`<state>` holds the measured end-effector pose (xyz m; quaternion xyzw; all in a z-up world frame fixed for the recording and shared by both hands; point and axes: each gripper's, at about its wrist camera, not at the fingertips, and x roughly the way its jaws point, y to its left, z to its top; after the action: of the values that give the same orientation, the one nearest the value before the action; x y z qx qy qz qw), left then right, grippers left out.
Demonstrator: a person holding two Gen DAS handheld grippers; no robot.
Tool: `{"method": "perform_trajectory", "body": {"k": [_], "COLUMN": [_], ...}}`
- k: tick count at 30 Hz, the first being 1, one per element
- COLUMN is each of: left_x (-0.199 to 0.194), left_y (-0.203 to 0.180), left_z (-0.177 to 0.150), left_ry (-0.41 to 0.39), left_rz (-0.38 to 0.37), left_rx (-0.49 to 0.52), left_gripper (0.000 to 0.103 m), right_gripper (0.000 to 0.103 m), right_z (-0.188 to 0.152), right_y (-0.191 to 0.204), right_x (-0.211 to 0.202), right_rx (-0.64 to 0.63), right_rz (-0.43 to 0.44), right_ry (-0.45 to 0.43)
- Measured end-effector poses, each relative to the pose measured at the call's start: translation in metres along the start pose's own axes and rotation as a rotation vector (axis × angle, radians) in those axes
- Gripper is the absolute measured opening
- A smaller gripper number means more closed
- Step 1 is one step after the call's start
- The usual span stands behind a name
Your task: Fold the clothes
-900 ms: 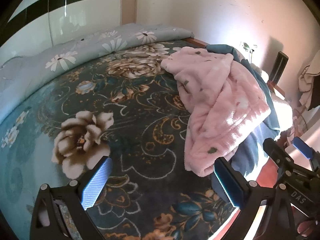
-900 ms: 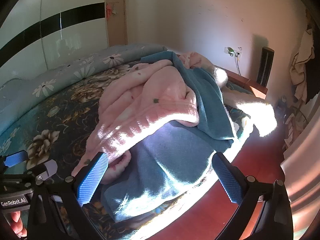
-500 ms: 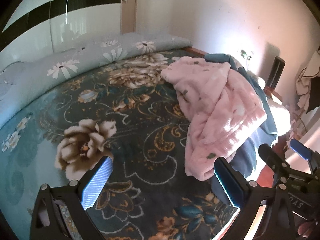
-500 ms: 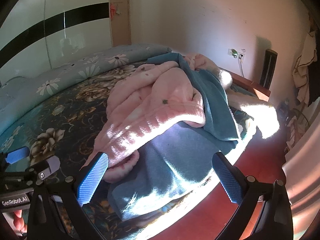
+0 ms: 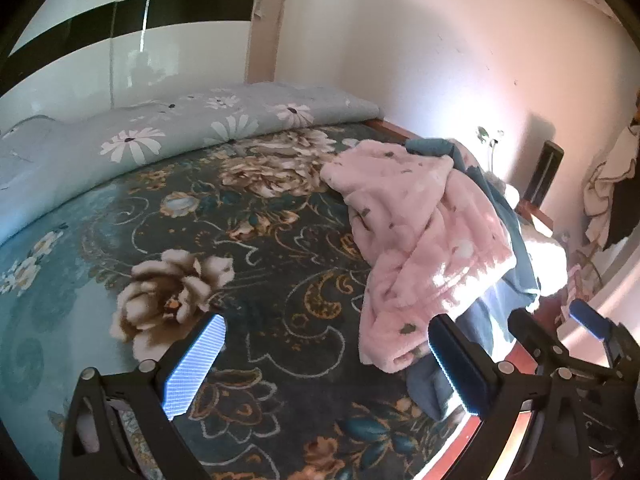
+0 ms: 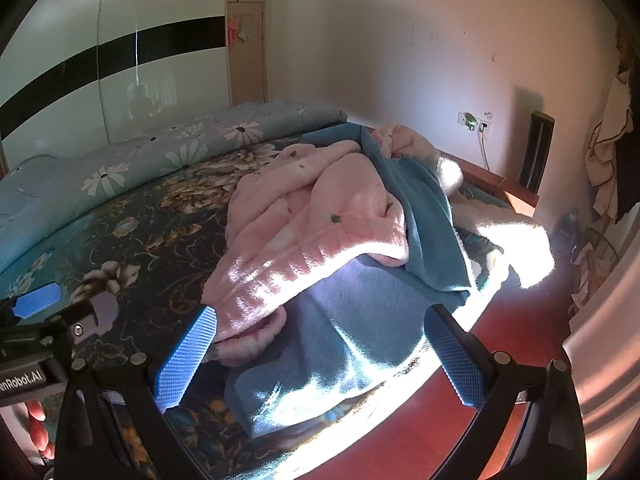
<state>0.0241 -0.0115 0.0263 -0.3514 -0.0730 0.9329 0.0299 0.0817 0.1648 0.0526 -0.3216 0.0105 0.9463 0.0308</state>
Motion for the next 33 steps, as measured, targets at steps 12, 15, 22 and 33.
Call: {"method": "perform_trajectory", "body": {"k": [12, 15, 22, 33], "left_x": [-0.010, -0.013, -0.026, -0.039], "left_y": [-0.007, -0.010, -0.016, -0.011], "left_z": [-0.004, -0.005, -0.003, 0.004], "left_ry": [-0.040, -0.055, -0.103, -0.168], "left_rz": [0.016, 0.027, 0.005, 0.011], "left_rx": [0.058, 0.082, 0.124, 0.117], "left_gripper": [0.103, 0.103, 0.103, 0.103], "right_gripper": [0.103, 0.103, 0.103, 0.103], "right_z": [-0.002, -0.003, -0.002, 0.001], "right_y": [-0.002, -0.003, -0.006, -0.003], "right_x": [-0.005, -0.006, -0.007, -0.007], "right_rx": [-0.002, 0.002, 0.022, 0.042], "right_rz": [0.013, 0.010, 0.027, 0.083], "right_ry": [-0.010, -0.013, -0.016, -0.040]}}
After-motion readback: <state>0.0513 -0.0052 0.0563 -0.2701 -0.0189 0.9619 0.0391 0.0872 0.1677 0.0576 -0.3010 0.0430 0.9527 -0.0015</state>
